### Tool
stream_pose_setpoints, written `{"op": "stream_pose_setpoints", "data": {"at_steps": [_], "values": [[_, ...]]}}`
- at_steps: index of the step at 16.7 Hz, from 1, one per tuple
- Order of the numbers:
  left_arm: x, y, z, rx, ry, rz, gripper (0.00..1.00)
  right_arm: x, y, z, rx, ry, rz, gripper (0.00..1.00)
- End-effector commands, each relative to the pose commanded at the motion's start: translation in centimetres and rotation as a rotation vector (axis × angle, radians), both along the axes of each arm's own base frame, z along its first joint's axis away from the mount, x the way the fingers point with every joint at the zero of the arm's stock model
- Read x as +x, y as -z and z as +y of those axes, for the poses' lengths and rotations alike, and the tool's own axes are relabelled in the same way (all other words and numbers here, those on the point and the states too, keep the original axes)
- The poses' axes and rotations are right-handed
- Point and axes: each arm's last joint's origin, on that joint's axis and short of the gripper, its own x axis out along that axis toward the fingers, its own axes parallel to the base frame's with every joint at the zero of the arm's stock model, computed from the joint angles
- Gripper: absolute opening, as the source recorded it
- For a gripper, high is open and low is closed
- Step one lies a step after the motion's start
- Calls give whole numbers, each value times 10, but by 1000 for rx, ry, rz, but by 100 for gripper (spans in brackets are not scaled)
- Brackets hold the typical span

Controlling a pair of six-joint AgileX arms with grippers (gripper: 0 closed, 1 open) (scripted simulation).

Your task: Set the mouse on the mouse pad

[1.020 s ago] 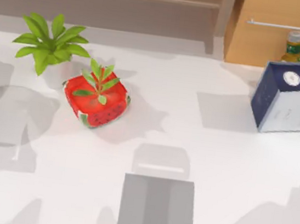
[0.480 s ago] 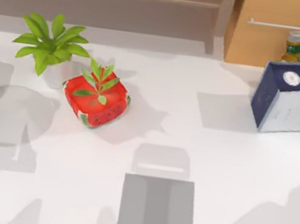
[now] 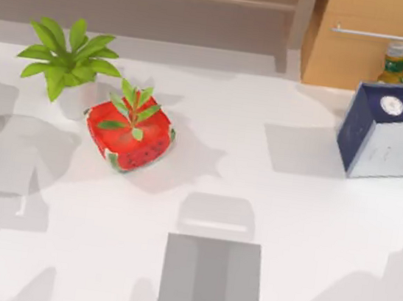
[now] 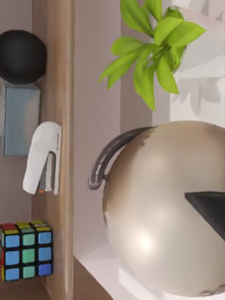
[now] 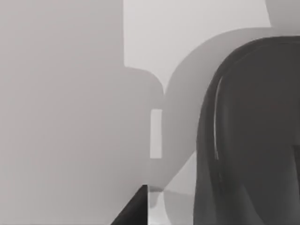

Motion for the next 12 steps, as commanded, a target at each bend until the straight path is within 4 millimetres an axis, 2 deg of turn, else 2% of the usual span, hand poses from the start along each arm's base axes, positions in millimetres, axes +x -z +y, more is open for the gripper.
{"op": "stream_pose_setpoints", "data": {"at_steps": [3,4,7,9,12], "values": [[0,0,0,0,0,0,100,0,0,0,0,0,0,0],[0,0,0,0,0,0,100,-9,-13,-2,-6,9,25,0],[0,0,0,0,0,0,100,-12,-19,-5,-13,21,35,0],[0,0,0,0,0,0,100,-13,-35,-7,-30,31,22,0],[0,0,0,0,0,0,100,-14,-73,-4,-58,28,-37,0]]}}
